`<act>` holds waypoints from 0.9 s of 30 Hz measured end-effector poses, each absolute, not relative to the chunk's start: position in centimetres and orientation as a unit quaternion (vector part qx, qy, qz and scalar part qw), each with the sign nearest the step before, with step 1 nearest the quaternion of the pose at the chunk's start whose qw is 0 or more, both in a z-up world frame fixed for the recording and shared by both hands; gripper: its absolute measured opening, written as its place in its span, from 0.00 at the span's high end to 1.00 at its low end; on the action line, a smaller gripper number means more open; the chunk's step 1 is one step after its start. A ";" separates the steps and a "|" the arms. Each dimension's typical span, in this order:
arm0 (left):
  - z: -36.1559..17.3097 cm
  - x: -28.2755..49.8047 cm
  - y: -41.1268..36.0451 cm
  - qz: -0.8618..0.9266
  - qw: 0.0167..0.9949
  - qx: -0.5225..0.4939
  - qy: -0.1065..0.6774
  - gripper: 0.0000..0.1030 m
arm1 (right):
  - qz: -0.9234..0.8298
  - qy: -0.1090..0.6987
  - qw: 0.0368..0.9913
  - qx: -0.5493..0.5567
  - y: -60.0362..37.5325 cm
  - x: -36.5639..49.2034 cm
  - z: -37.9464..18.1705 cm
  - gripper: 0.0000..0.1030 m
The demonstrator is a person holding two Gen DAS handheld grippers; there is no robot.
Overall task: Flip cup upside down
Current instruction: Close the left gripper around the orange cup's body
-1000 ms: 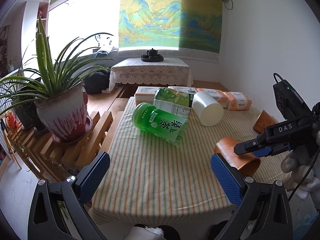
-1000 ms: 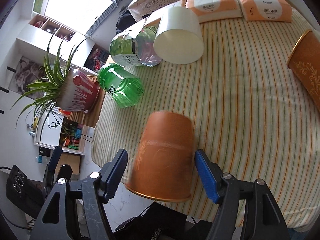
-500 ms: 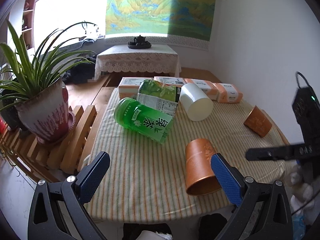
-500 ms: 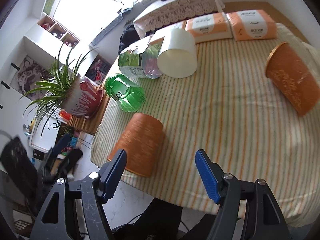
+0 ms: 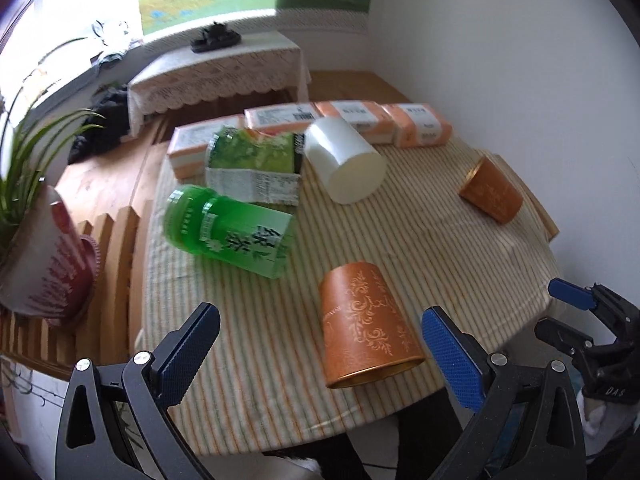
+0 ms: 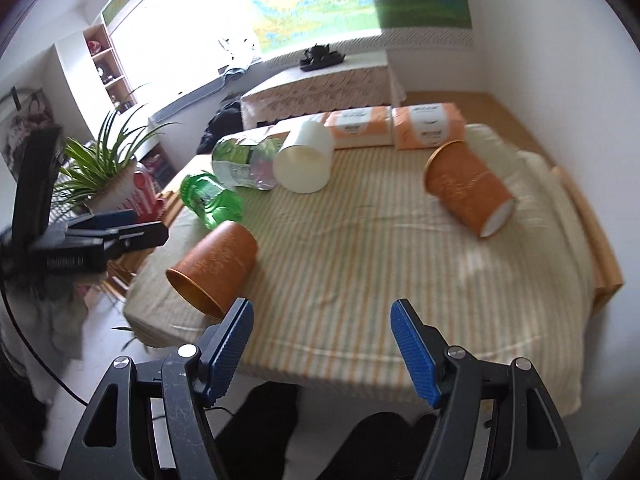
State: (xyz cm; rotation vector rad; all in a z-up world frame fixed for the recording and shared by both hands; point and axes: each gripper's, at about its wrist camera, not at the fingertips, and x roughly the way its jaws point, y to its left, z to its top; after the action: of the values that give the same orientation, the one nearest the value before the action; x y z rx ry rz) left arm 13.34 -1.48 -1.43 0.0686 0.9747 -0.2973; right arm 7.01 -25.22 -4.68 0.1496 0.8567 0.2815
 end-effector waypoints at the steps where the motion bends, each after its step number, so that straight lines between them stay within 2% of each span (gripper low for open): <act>1: -1.6 13.9 -1.8 -0.147 0.865 0.030 0.479 0.01 | 0.131 0.410 0.900 0.069 -25.3 6.7 -4.7 0.35; 8: -2.9 16.5 -4.0 -0.158 0.825 0.031 0.541 0.01 | 0.115 0.402 0.905 0.076 -26.6 5.4 -4.8 0.34; 14: -5.2 18.9 -4.6 -0.144 0.789 -0.017 0.597 0.01 | 0.111 0.398 0.907 0.085 -27.5 4.9 -4.8 0.34; 27: -7.8 20.3 -6.4 -0.107 0.772 -0.039 0.625 0.10 | 0.097 0.389 0.913 0.079 -28.4 3.9 -5.1 0.34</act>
State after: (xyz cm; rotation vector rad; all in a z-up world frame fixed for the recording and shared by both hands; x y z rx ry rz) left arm 20.25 -6.40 -7.77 -0.0842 1.3556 -0.2313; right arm 3.90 -28.42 -5.14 0.1632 0.8020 0.1989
